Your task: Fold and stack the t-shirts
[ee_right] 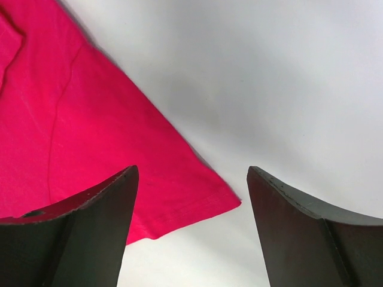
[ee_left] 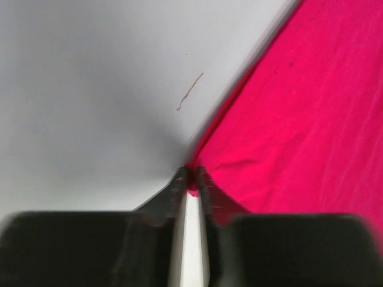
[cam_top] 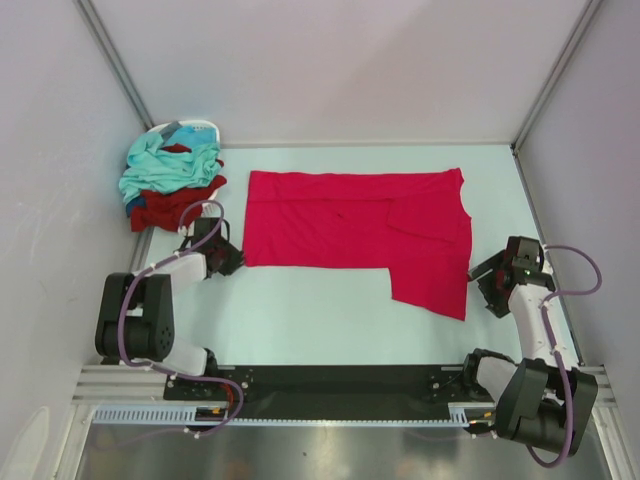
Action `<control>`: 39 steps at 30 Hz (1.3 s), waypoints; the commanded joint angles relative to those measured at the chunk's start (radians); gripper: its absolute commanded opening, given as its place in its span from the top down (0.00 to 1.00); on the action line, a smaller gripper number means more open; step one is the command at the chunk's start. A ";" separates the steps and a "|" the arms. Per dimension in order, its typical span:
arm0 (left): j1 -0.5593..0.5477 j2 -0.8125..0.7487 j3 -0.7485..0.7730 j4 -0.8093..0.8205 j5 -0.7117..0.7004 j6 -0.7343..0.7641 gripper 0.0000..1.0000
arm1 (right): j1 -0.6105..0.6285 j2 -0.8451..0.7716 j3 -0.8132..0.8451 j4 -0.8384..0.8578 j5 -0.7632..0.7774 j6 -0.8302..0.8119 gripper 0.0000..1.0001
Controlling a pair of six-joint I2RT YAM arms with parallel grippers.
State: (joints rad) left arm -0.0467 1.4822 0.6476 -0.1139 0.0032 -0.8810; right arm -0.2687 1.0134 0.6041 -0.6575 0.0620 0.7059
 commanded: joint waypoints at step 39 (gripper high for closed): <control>-0.018 0.004 0.018 0.003 -0.022 -0.015 1.00 | 0.105 -0.009 -0.115 -0.139 -0.031 0.129 0.48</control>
State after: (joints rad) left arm -0.0578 1.4849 0.6495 -0.1150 -0.0158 -0.8906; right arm -0.1692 1.0351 0.4915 -0.7689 -0.0292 0.8013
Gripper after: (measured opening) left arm 0.008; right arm 0.522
